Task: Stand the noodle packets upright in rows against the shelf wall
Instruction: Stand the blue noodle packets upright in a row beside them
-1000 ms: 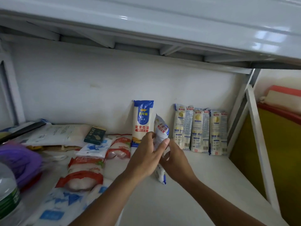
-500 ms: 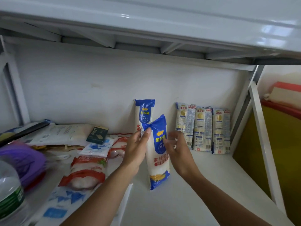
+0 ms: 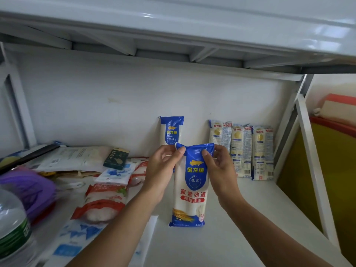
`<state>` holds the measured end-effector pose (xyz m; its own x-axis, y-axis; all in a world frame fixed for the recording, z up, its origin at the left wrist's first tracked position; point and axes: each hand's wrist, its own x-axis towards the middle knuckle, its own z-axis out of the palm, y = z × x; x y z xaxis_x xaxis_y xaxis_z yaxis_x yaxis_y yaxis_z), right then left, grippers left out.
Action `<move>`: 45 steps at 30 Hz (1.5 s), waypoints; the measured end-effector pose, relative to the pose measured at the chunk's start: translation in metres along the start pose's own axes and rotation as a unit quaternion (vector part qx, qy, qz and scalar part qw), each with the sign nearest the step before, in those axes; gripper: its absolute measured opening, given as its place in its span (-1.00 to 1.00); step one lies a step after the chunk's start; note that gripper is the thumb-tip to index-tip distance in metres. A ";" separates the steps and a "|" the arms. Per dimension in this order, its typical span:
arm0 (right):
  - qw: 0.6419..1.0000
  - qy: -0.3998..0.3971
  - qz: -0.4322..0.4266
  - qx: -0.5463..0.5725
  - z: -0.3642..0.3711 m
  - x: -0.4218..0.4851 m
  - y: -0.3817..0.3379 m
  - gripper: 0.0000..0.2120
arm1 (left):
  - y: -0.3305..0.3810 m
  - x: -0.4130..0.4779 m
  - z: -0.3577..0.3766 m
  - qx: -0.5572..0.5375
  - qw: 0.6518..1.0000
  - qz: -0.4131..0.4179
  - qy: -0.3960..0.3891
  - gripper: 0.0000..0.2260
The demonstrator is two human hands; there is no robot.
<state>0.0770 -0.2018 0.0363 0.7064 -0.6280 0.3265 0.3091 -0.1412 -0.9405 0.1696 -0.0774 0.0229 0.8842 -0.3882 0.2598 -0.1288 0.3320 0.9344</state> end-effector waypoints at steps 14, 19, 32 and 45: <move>1.000 0.015 -0.006 -0.004 0.004 -0.002 -0.001 -0.91 | 0.008 -0.004 -0.002 0.047 0.997 0.046 0.026 -0.79; 1.000 0.008 -0.009 -0.008 0.004 -0.003 -0.002 -0.92 | 0.007 -0.004 -0.003 0.055 0.996 0.051 0.043 -0.81; 0.998 0.017 0.049 0.045 0.005 -0.007 -0.010 -0.91 | 0.009 -0.004 -0.005 0.069 0.996 0.051 0.036 -0.78; 0.996 0.023 0.077 0.046 -0.001 -0.005 -0.015 -0.76 | 0.003 -0.001 0.000 0.084 0.993 0.079 0.036 -0.76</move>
<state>0.0683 -0.1972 0.0484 0.7200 -0.6721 0.1729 0.2585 0.0286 -0.9656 0.1684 -0.0764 0.0257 0.8761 -0.2781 0.3940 -0.3365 0.2328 0.9125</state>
